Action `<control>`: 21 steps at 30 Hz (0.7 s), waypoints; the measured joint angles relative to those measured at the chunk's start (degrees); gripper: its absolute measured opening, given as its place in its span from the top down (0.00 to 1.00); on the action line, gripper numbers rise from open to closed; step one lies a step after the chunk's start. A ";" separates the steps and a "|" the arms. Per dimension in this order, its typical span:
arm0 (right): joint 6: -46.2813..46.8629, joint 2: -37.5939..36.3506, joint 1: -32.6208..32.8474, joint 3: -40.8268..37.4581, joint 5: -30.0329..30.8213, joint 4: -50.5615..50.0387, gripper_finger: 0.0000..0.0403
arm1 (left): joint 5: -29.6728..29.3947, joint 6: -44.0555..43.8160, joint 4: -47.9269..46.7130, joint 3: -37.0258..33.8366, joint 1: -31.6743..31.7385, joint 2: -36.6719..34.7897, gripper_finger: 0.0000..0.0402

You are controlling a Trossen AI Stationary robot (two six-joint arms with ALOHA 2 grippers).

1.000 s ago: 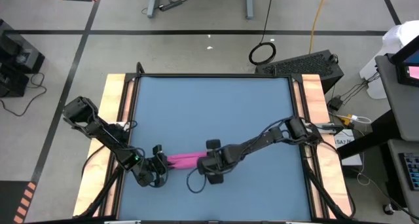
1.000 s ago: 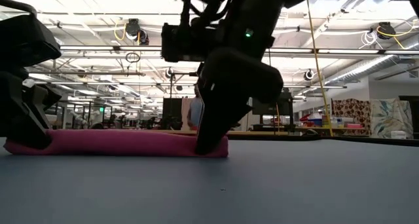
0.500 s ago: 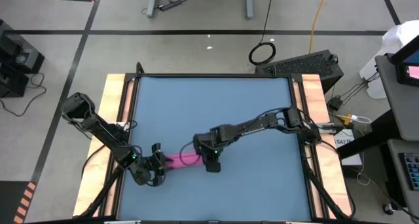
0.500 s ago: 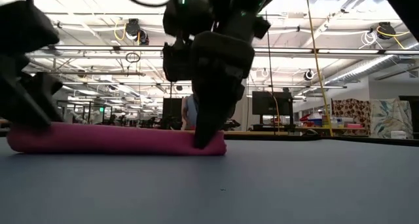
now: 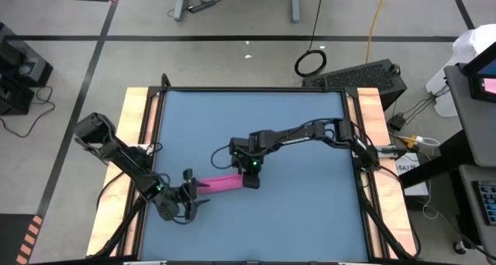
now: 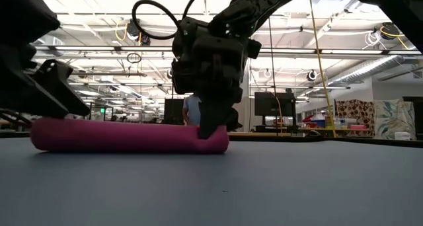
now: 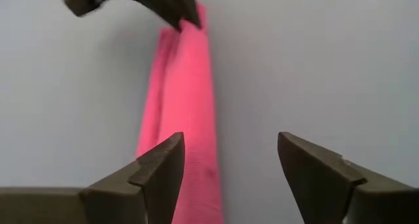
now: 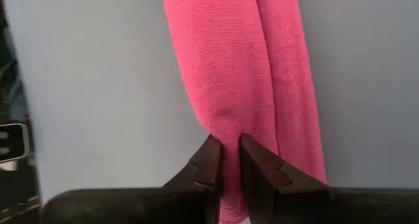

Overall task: Roll towel
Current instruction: Roll the light red towel

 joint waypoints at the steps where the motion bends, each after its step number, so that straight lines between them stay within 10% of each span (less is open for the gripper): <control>1: 0.23 0.00 -0.10 0.00 -0.63 0.04 0.92 | -0.96 1.02 0.04 0.01 -0.01 0.77 0.38; 13: 2.86 0.00 -0.22 0.00 -3.48 -0.31 0.92 | -0.24 3.67 0.25 0.09 -0.04 5.12 0.44; 21: 3.94 -0.01 0.25 0.00 -3.52 -0.74 0.92 | 0.72 -3.91 -1.79 0.13 1.72 5.10 0.67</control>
